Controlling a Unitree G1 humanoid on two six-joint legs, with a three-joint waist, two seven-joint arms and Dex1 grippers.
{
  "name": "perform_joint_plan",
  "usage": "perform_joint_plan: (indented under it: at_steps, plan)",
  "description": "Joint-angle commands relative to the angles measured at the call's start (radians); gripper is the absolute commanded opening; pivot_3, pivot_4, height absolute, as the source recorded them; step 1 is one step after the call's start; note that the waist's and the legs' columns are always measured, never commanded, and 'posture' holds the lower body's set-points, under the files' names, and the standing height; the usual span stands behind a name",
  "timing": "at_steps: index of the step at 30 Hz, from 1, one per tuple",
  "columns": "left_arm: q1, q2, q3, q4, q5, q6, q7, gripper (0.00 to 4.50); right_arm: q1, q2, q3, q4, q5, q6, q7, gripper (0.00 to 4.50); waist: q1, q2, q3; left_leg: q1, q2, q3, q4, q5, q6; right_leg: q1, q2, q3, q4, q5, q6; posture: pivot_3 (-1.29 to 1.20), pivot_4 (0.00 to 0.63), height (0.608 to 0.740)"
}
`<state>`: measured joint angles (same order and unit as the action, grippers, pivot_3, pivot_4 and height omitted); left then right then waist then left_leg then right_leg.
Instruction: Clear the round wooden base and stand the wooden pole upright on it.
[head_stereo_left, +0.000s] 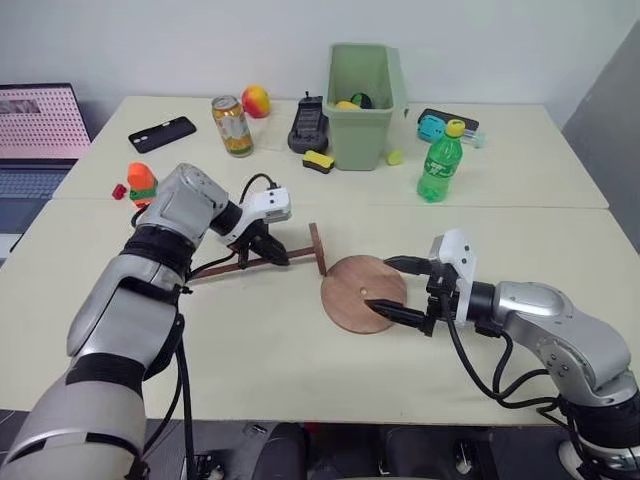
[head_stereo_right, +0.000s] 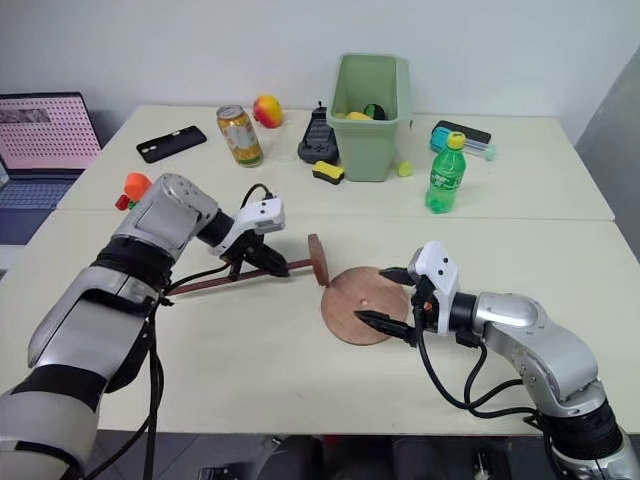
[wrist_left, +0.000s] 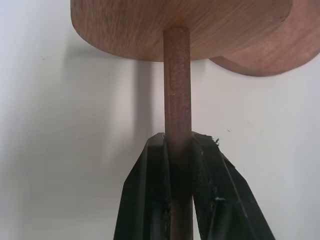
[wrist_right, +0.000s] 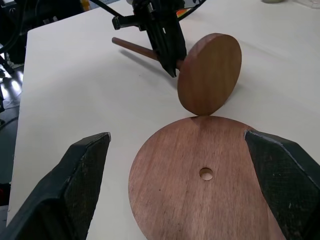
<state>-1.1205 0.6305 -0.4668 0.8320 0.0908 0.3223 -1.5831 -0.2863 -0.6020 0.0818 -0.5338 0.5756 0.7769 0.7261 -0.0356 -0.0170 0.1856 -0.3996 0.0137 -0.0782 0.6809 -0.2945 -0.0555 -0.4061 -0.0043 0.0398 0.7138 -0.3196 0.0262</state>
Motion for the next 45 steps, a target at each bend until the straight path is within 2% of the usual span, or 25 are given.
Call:
perform_joint_plan:
  at_steps: [1, 6, 8, 13, 14, 16, 19, 28, 29, 40, 41, 45]
  plan:
    - [-0.014, 0.002, 0.017, -0.051, 0.010, 0.004, -0.021, 1.61, -0.007, 0.002, -0.010, -0.034, 0.027, -0.003, 0.008, 4.50, 0.000, 0.000, 0.000, 0.000, 0.000, 0.000, 0.000, 0.000, 0.000, 0.000, 0.000, 0.000, 0.000, 0.000, 0.000, 0.00, 0.150, 0.740]
    - [-0.013, 0.020, -0.053, -0.103, 0.015, -0.040, -0.031, 2.77, -0.030, 0.014, 0.007, -0.017, 0.027, -0.005, 0.014, 4.50, 0.001, 0.000, 0.000, 0.000, 0.000, 0.000, 0.000, 0.000, 0.000, 0.000, 0.000, 0.000, 0.000, 0.000, 0.000, 0.00, 0.150, 0.740]
    - [-0.033, 0.007, -0.076, -0.081, 0.047, -0.097, -0.031, 3.07, -0.045, 0.019, 0.013, -0.001, 0.022, -0.007, 0.020, 4.50, 0.001, 0.000, 0.000, 0.000, 0.000, 0.000, 0.000, 0.000, 0.000, 0.000, 0.000, 0.000, 0.000, 0.000, 0.000, 0.00, 0.150, 0.740]
    - [-0.090, -0.035, -0.105, 0.024, 0.117, -0.196, -0.030, 4.20, -0.070, 0.031, 0.020, 0.034, 0.013, -0.014, 0.024, 4.50, 0.003, 0.000, 0.000, 0.000, -0.001, 0.001, 0.000, 0.000, 0.000, 0.000, 0.000, 0.000, 0.000, 0.000, 0.000, 0.00, 0.150, 0.740]
    - [-0.101, -0.049, -0.105, 0.061, 0.140, -0.234, 0.011, 4.42, -0.070, 0.034, 0.021, 0.036, 0.013, -0.014, 0.023, 4.50, 0.002, 0.000, 0.000, 0.000, -0.001, 0.001, 0.000, 0.000, 0.000, 0.000, 0.000, 0.000, 0.000, 0.000, 0.000, 0.00, 0.150, 0.740]
    - [-0.113, -0.066, -0.099, 0.108, 0.169, -0.283, 0.061, 4.47, -0.068, 0.037, 0.023, 0.034, 0.014, -0.012, 0.021, 4.50, 0.002, 0.000, 0.000, 0.000, -0.001, 0.001, 0.000, 0.000, 0.000, 0.000, 0.000, 0.000, 0.000, 0.000, 0.000, 0.00, 0.150, 0.740]
    - [-0.134, -0.090, -0.073, 0.149, 0.166, -0.266, 0.028, 4.47, -0.056, 0.049, 0.023, 0.027, 0.015, -0.012, 0.009, 4.50, 0.001, 0.000, 0.000, 0.000, -0.001, 0.001, 0.000, 0.000, 0.000, 0.000, 0.000, 0.000, 0.000, 0.000, 0.000, 0.00, 0.150, 0.740]
    - [-0.177, -0.117, -0.058, 0.213, 0.187, -0.295, 0.014, 2.95, -0.035, 0.060, 0.021, 0.011, 0.009, -0.018, -0.009, 4.50, 0.000, 0.000, 0.000, 0.000, -0.001, 0.001, 0.000, 0.000, 0.000, 0.000, 0.000, 0.000, 0.000, 0.000, 0.000, 0.00, 0.150, 0.740]
    - [-0.178, -0.117, -0.058, 0.215, 0.190, -0.302, 0.011, 2.62, -0.034, 0.059, 0.021, 0.010, 0.007, -0.019, -0.010, 4.50, 0.000, 0.000, 0.000, 0.000, -0.001, 0.001, 0.000, 0.000, 0.000, 0.000, 0.000, 0.000, 0.000, 0.000, 0.000, 0.00, 0.150, 0.740]
    - [-0.176, -0.115, -0.038, 0.233, 0.201, -0.319, -0.002, 0.41, -0.038, 0.053, 0.015, 0.014, 0.005, -0.024, -0.001, 4.50, 0.000, 0.000, 0.000, 0.000, -0.001, 0.001, 0.000, 0.000, 0.000, 0.000, 0.000, 0.000, 0.000, 0.000, 0.000, 0.00, 0.150, 0.740]
    - [-0.177, -0.115, -0.036, 0.236, 0.202, -0.321, -0.001, 0.26, -0.039, 0.052, 0.015, 0.017, 0.003, -0.025, 0.002, 4.50, 0.000, 0.000, 0.000, 0.000, -0.001, 0.001, 0.000, 0.000, 0.000, 0.000, 0.000, 0.000, 0.000, 0.000, 0.000, 0.00, 0.150, 0.740]
    - [-0.203, -0.116, 0.047, 0.234, 0.132, -0.271, -0.006, 0.26, -0.049, 0.044, 0.011, 0.012, 0.009, -0.024, 0.012, 4.50, 0.000, 0.000, 0.000, 0.000, -0.001, 0.001, 0.000, 0.000, 0.000, 0.000, 0.000, 0.000, 0.000, 0.000, 0.000, 0.00, 0.150, 0.740]
